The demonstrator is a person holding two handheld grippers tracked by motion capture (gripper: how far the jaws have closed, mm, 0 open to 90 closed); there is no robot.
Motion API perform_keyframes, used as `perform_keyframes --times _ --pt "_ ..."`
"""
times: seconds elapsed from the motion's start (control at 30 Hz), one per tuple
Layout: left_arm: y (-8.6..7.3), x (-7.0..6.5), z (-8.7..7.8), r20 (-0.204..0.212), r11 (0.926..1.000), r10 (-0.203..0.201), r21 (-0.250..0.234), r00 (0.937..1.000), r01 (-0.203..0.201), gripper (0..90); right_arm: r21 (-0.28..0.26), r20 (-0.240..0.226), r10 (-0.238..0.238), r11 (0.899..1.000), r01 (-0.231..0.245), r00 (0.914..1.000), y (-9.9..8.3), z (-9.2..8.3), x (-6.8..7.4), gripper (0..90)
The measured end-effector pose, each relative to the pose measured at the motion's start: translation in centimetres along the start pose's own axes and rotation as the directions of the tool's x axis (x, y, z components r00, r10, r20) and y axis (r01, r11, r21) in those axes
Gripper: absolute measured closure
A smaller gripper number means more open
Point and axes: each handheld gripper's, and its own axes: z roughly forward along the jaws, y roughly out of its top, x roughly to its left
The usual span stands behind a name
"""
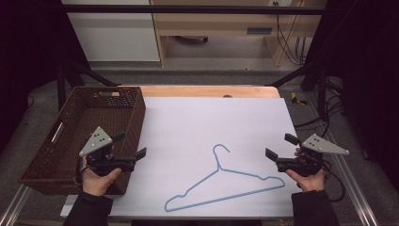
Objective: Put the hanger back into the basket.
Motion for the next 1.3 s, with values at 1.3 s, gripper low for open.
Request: perform_keyframes --times 1.3 --pt "-0.3 -2.8 2.1 0.065 0.9963 0.052 0.065 0.9965 -0.056 5.5 0.337 -0.146 -0.132 0.925 0.174 0.9805 -1.9 8.3 4.2 18.6"
